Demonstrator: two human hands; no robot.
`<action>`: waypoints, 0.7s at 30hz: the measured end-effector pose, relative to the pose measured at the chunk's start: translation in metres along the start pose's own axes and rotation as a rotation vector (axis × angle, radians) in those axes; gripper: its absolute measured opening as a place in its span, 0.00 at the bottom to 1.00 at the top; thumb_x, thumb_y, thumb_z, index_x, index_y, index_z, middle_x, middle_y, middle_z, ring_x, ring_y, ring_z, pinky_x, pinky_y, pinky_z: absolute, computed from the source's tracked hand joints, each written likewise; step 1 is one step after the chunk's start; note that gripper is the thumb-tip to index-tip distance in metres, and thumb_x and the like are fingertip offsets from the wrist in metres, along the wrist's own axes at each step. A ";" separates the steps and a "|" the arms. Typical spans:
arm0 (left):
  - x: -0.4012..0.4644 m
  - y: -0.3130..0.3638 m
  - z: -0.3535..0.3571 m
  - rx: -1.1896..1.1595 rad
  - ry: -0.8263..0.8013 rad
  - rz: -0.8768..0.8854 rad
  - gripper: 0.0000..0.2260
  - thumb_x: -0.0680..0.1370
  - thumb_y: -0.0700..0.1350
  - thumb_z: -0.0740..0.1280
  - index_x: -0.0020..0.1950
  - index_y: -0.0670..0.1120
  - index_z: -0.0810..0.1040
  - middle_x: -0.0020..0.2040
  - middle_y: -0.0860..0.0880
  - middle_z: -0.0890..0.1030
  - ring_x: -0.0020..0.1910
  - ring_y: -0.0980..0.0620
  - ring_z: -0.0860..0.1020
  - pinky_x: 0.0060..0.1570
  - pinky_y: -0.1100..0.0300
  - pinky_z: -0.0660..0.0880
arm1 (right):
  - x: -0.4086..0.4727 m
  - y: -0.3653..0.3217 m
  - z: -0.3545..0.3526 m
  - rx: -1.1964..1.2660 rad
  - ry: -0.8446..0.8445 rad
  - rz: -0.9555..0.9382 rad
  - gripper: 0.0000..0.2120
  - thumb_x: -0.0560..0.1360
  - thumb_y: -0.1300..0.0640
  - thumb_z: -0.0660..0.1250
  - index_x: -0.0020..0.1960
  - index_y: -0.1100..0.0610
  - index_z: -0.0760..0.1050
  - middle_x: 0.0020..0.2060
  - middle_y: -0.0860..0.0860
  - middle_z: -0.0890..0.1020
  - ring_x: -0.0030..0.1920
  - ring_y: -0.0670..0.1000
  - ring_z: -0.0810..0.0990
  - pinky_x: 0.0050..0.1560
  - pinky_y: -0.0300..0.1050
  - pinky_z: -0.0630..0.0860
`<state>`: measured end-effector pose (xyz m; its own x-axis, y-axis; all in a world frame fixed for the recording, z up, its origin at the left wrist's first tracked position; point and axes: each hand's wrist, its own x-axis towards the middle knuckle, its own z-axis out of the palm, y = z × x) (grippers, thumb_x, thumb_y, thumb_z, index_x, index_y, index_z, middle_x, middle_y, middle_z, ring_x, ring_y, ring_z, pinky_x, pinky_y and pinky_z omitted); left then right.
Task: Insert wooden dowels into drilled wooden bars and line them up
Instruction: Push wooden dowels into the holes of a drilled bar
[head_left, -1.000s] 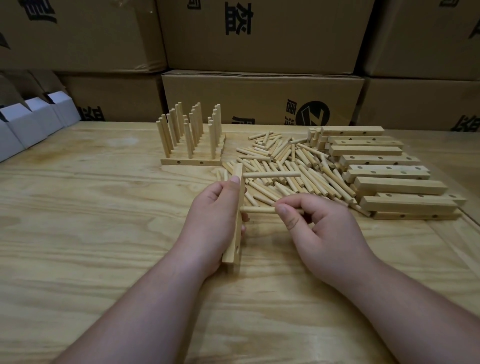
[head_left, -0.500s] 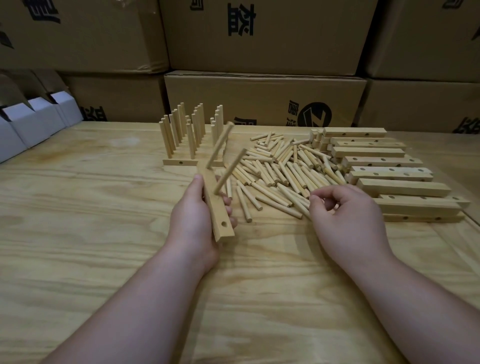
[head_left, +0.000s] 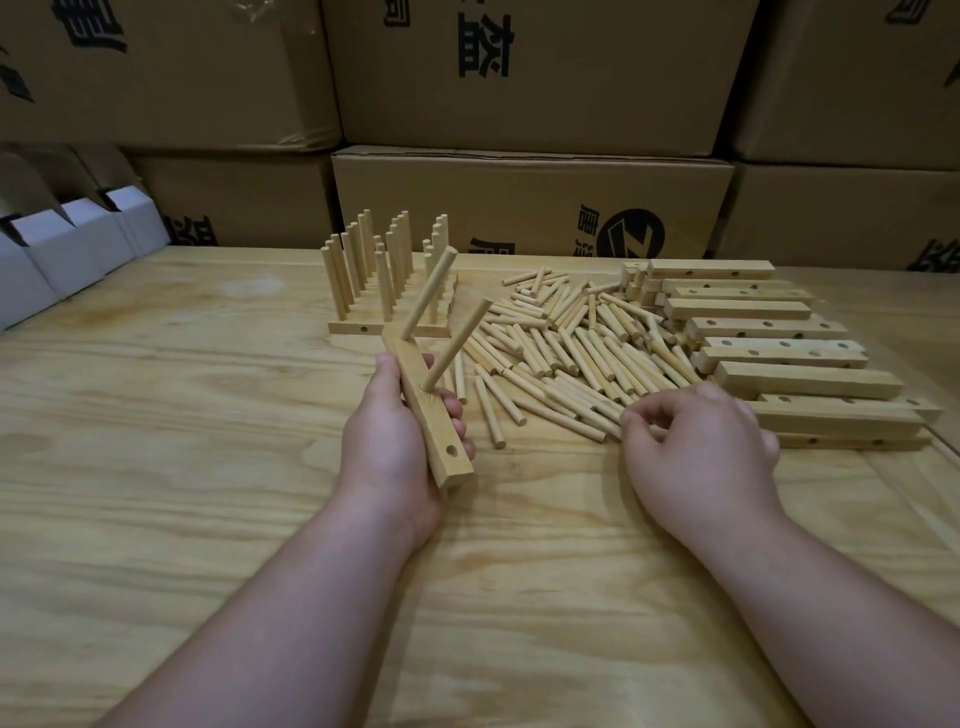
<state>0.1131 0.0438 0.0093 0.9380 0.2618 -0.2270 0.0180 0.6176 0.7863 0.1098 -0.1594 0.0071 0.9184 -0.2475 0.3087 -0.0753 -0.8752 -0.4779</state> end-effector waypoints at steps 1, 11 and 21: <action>0.000 0.000 0.000 0.006 0.001 0.001 0.20 0.84 0.60 0.58 0.48 0.46 0.80 0.27 0.49 0.74 0.22 0.53 0.71 0.19 0.61 0.68 | 0.000 0.000 0.000 0.021 0.027 -0.006 0.04 0.77 0.48 0.66 0.46 0.43 0.79 0.47 0.44 0.71 0.58 0.53 0.71 0.56 0.52 0.62; -0.005 0.001 0.002 0.027 0.015 -0.015 0.19 0.83 0.60 0.59 0.47 0.50 0.84 0.28 0.49 0.75 0.22 0.53 0.72 0.20 0.61 0.69 | -0.005 0.000 0.003 -0.105 -0.123 -0.050 0.04 0.73 0.45 0.64 0.47 0.40 0.76 0.49 0.43 0.71 0.59 0.52 0.68 0.57 0.52 0.62; -0.006 0.000 0.003 0.094 -0.002 -0.002 0.20 0.83 0.62 0.59 0.48 0.50 0.83 0.28 0.50 0.76 0.23 0.54 0.73 0.21 0.60 0.70 | -0.012 -0.007 -0.002 0.376 -0.061 -0.410 0.06 0.80 0.54 0.65 0.51 0.42 0.73 0.45 0.35 0.75 0.52 0.41 0.74 0.53 0.39 0.71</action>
<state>0.1087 0.0398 0.0120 0.9387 0.2587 -0.2279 0.0525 0.5459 0.8362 0.0985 -0.1509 0.0086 0.8652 0.1162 0.4878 0.4261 -0.6832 -0.5930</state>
